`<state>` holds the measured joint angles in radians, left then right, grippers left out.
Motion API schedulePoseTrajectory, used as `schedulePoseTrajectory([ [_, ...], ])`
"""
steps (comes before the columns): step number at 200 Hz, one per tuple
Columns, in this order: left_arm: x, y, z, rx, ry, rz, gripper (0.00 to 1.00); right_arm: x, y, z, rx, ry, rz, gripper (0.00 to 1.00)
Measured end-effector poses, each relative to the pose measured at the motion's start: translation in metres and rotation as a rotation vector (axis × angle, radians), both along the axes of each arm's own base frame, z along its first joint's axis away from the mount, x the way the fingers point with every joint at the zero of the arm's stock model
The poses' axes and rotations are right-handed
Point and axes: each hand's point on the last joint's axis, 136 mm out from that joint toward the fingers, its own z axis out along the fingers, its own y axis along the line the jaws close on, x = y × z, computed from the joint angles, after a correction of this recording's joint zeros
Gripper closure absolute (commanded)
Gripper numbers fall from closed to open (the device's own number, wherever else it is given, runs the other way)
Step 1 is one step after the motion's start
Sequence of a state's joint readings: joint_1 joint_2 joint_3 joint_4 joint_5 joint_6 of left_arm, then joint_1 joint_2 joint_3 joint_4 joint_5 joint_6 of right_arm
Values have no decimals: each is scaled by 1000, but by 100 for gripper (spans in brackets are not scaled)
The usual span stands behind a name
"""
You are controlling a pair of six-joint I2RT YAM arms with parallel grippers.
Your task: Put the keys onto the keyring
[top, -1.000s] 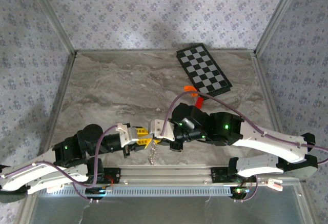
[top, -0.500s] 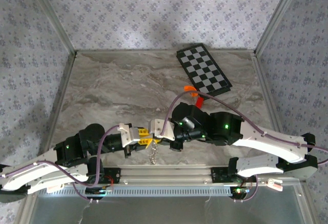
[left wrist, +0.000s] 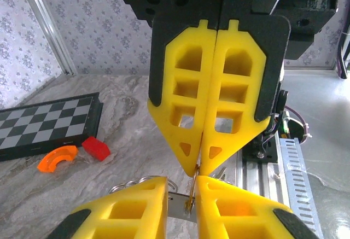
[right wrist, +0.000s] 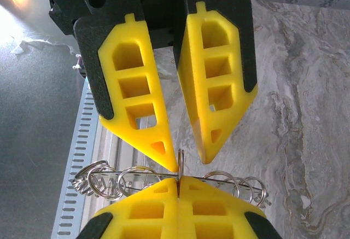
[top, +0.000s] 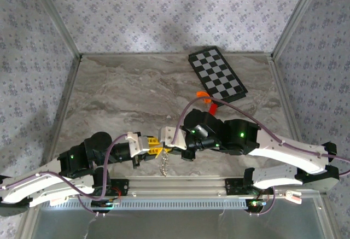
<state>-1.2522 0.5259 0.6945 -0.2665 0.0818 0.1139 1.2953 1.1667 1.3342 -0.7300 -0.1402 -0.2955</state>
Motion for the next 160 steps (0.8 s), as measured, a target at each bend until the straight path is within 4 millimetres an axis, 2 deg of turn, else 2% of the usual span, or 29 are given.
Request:
schedulePoseTrajectory([
  [45,0,0,0,1,-2,-1,86,0,0,0,0,-3,0,100],
  [98,0,-3,-2,7,-10,-7,100,2,-3,3,13,-8,-10,100],
  [146,-1,-2,3,-24,-24,-11,100,2,-2,7,43,-8,-13,100],
  [160,-2,0,3,-37,-27,-14,100,2,-1,7,56,0,-17,91],
])
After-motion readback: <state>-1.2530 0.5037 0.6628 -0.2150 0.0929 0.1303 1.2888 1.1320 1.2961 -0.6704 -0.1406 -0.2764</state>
